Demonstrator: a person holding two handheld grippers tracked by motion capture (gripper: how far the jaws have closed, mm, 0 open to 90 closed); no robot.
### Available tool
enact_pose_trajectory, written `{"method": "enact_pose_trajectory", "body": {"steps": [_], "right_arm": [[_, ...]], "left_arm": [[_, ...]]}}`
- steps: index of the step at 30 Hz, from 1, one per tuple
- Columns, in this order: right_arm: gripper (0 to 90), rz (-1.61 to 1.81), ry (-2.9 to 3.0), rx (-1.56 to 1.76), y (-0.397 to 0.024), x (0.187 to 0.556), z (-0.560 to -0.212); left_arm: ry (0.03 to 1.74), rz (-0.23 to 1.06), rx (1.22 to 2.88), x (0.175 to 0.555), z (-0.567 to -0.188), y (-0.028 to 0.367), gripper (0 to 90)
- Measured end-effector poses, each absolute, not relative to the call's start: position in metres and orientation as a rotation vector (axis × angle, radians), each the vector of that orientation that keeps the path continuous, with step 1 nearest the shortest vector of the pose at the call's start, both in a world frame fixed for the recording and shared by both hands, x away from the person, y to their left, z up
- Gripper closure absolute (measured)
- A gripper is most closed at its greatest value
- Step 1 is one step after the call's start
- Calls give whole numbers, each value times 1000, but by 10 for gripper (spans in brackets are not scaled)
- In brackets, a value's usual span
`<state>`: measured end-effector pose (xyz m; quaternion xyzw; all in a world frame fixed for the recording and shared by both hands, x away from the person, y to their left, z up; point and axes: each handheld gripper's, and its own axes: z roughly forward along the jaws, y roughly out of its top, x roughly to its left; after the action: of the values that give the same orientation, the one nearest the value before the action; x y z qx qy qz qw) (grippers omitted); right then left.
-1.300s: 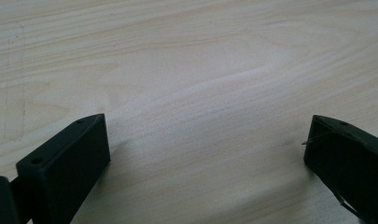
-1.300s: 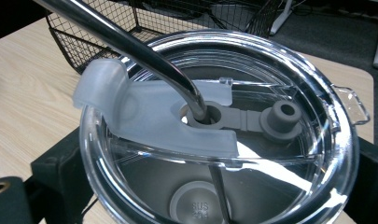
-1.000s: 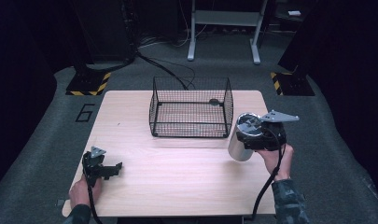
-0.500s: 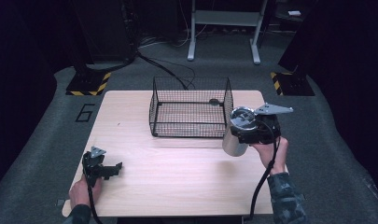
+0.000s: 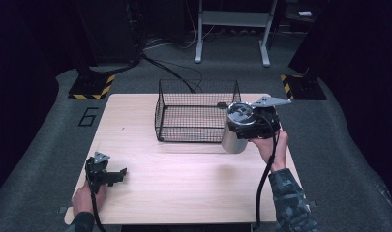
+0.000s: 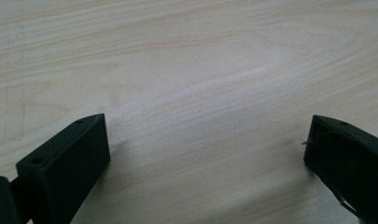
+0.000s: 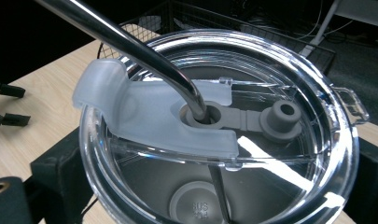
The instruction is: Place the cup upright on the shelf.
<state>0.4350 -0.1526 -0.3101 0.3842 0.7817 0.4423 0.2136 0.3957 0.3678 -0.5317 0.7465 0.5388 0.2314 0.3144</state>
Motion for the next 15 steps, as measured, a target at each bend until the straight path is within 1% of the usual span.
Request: {"method": "enact_pose_trajectory", "body": {"steps": [15], "right_arm": [[37, 1240, 2190, 1031, -128, 459, -296]], "left_arm": [[1427, 605, 1959, 395, -532, 367, 1]]}}
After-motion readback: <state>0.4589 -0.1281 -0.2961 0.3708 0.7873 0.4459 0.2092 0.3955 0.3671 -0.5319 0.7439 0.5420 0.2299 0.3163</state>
